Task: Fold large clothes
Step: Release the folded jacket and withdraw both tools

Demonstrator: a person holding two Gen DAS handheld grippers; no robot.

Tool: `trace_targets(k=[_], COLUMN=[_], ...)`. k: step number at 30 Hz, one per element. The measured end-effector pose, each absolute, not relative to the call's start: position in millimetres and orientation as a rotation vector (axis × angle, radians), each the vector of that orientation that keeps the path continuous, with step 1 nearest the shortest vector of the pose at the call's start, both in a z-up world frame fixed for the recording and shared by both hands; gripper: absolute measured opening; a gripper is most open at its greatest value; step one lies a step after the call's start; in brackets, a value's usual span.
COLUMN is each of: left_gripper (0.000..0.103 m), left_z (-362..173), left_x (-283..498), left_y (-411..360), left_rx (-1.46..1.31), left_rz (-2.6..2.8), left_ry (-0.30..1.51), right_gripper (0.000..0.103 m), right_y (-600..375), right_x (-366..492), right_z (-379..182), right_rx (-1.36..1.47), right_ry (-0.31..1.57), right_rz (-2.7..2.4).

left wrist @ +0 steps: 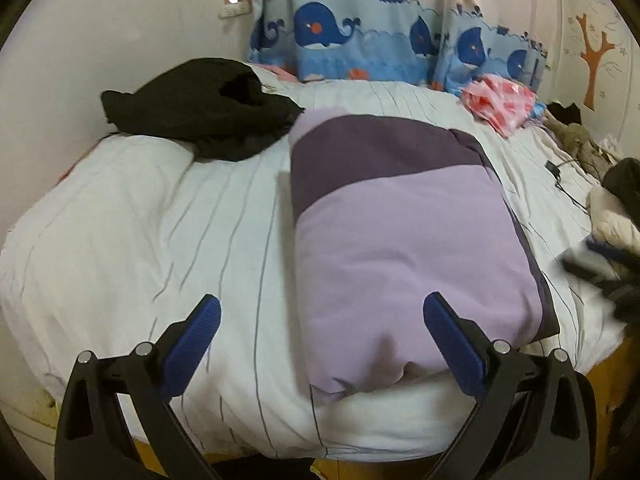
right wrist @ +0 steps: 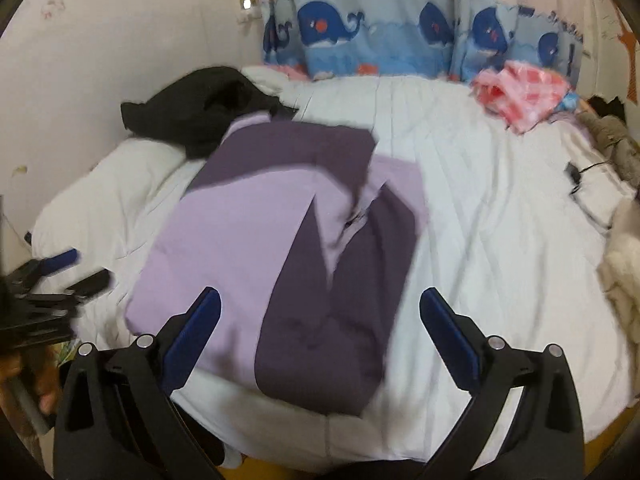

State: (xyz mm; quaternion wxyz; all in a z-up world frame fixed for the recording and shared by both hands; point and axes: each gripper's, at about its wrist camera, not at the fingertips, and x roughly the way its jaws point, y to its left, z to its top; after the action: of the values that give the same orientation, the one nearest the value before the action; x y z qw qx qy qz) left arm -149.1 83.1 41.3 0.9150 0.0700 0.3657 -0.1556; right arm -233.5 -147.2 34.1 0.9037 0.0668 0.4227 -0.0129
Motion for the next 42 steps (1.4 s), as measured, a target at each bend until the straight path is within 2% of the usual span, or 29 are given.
trace_targets(k=[1,3,7,12,20,42], left_gripper=[0.098,0.098,0.098,0.098,0.098,0.098], left_z=[45,48,55,60,66,64], left_x=[-151,-155,-161,-162,-173,-177], left_y=[81,80,69,50,39,40], left_rx=[0.143,0.147,0.161,0.168,0.204,0.221], left_rz=[-0.313,-0.296,-0.308,-0.335,-0.272,-0.23], left_ry=[0.741,0.729,0.718,0.742,0.738,0.737], right_gripper=[0.096,0.096,0.096,0.096,0.096,0.096], right_y=[-141,-151,-166,-153,-133,-130], right_x=[-217,-211,-232,-250,-266,-265], right_z=[2,-21,14,70,71,75], right_rx=[0.122,0.233,0.279,0.13,0.212,0.158], right_ry=[0.999,1.067,1.002,0.924,0.92,0.897], right_rz=[0.001,0.05,0.024,-0.171,-0.066,-0.147])
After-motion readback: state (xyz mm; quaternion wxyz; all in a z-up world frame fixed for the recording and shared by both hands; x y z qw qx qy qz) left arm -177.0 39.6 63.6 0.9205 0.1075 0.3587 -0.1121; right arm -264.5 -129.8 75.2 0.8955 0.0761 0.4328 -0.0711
